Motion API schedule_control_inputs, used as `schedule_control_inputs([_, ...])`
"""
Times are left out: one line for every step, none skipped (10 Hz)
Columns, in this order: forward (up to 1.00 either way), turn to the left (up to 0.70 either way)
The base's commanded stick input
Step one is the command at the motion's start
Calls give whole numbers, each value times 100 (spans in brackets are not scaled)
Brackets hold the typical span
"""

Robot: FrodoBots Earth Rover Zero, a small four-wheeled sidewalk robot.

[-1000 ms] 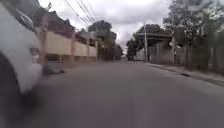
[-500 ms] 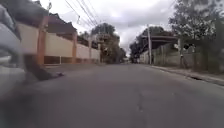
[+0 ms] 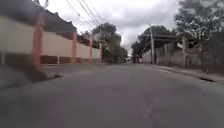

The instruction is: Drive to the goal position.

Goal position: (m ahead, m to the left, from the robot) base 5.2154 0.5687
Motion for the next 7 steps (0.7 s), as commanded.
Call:
schedule_control_inputs([100, 0])
schedule_control_inputs([100, 0])
schedule_control_inputs([100, 0])
schedule_control_inputs([100, 0])
schedule_control_inputs([100, 0])
schedule_control_inputs([100, 0])
schedule_control_inputs([100, 0])
